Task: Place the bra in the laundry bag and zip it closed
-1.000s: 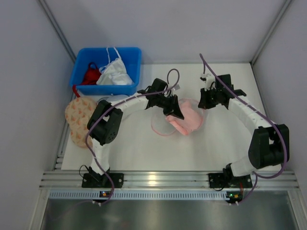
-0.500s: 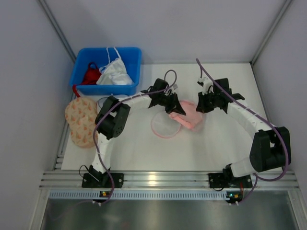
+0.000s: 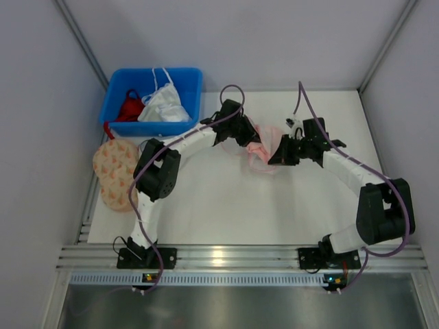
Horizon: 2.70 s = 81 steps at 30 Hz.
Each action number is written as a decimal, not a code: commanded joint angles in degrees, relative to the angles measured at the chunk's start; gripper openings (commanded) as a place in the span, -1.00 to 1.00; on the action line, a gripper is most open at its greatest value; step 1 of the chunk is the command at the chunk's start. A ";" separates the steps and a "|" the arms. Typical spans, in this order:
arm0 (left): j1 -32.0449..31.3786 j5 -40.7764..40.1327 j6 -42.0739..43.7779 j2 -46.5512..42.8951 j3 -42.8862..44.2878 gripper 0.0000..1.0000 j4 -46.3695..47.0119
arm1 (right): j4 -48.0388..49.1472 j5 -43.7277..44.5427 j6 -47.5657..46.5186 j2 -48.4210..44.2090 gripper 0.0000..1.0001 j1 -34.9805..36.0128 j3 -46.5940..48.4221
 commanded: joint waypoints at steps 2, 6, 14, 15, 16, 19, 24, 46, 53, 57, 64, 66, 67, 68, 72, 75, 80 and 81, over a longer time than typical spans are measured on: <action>-2.65 -12.50 -1.38 2.06 5.98 -1.00 -5.66 | 6.35 -9.84 11.20 2.12 -1.00 0.39 -2.46; -5.64 -18.66 1.87 4.52 7.56 -1.00 -9.45 | 14.69 -16.25 20.36 3.18 -1.00 -1.88 -4.31; -6.87 -23.85 11.01 7.78 4.48 -0.98 -11.82 | 15.26 -21.10 22.76 4.85 -1.00 -8.74 -4.23; -6.87 -23.77 11.80 7.51 4.14 -0.86 -11.83 | 13.84 -20.76 21.44 4.76 -1.00 -9.01 -4.14; -6.87 -23.85 13.81 6.90 3.78 -0.76 -11.83 | 12.44 -20.14 18.47 4.41 -1.00 -9.19 -3.70; -6.87 -27.62 18.81 4.63 3.69 -0.38 -11.74 | 9.27 -19.35 15.47 3.80 -1.00 -9.28 -3.70; -6.87 -30.09 26.83 -1.00 3.25 0.09 -11.65 | 4.44 -18.03 11.15 3.44 -1.00 -9.28 -3.70; 8.58 -7.61 20.53 -22.46 -29.52 -0.02 7.64 | 2.76 -19.26 7.28 5.38 -1.00 -12.44 -4.67; 11.06 -7.85 17.70 -19.30 -30.59 0.39 18.49 | 0.83 -20.22 5.35 5.38 -1.00 -12.88 -4.75; 11.06 -8.21 13.50 -14.31 -27.78 0.38 18.67 | 0.21 -20.49 4.82 5.55 -1.00 -14.99 -5.28; 10.71 -6.28 10.84 -13.05 -27.42 0.22 20.60 | -0.67 -21.01 4.12 6.43 -1.00 -15.78 -4.14; 10.62 -3.47 11.10 -14.45 -28.21 0.12 21.39 | -0.76 -21.02 3.94 6.52 -1.00 -15.96 -4.40; 10.62 -2.24 11.02 -14.90 -28.47 0.00 21.57 | -0.67 -21.10 3.85 6.61 -1.00 -15.96 -4.49; 10.62 -0.58 10.76 -15.25 -28.74 -0.06 21.57 | -0.76 -21.02 3.94 6.78 -1.00 -15.96 -4.58; 9.74 2.15 9.18 -17.53 -31.28 -0.09 22.62 | 0.03 -21.28 4.38 7.40 -1.00 -16.13 -4.58; 8.77 2.86 8.21 -19.03 -33.66 -0.01 25.08 | 0.38 -21.45 4.90 7.57 -1.00 -16.31 -4.58; 6.84 3.57 7.33 -17.98 -34.28 0.01 27.90 | 0.21 -21.72 4.82 7.66 -1.00 -16.40 -4.49; 6.40 3.48 7.41 -17.54 -33.84 -0.02 28.25 | 0.03 -21.72 4.73 7.66 -1.00 -16.40 -4.49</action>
